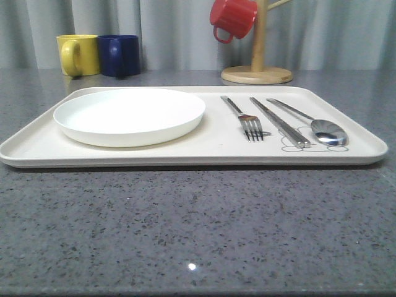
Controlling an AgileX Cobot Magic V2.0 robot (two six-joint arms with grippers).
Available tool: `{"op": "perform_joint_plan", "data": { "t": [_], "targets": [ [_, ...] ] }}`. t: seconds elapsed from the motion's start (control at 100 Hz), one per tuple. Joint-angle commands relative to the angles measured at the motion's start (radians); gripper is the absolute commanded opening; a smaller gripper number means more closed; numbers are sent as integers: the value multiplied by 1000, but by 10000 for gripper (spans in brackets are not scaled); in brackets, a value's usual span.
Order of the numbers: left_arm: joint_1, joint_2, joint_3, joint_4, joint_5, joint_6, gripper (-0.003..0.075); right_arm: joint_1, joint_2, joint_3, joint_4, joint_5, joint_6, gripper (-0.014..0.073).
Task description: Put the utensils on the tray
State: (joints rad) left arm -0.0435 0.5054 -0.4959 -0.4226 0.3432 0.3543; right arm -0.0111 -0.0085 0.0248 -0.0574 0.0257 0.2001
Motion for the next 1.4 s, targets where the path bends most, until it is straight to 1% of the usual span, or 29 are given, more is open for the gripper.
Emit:
{"op": "perform_joint_plan", "data": {
  "t": [0.0, 0.96, 1.1, 1.14, 1.19, 1.24, 1.29, 1.32, 1.34, 1.39],
  "targets": [
    [0, 4, -28, -11, -78, 0, -19, -4, -19, 2, -14, -108, -12, -69],
    [0, 4, -28, -11, -78, 0, -19, -4, -19, 2, -16, -107, -12, -69],
    [-2, 1, -28, -11, -127, -7, -19, -4, -19, 2, -16, -107, -12, -69],
    [-9, -3, -28, 11, -132, -16, -19, -4, -19, 2, -16, -107, -12, -69],
    [-21, -18, -23, 73, -132, -59, -19, -4, -19, 2, -16, -107, -12, -69],
    [-37, -36, -11, 173, -138, -149, -19, -4, -19, 2, -16, -107, -12, -69],
    [-55, -60, 8, 328, -155, -271, -19, -4, -19, 2, -16, -107, -12, -69],
    [-67, -76, 22, 396, -172, -354, -19, -4, -19, 2, -16, -107, -12, -69],
    [-73, -90, 35, 436, -181, -400, -19, -4, -19, 2, -16, -107, -12, -69],
    [-81, -121, 70, 488, -229, -450, -19, -4, -19, 2, -16, -107, -12, -69]
  ]
}}
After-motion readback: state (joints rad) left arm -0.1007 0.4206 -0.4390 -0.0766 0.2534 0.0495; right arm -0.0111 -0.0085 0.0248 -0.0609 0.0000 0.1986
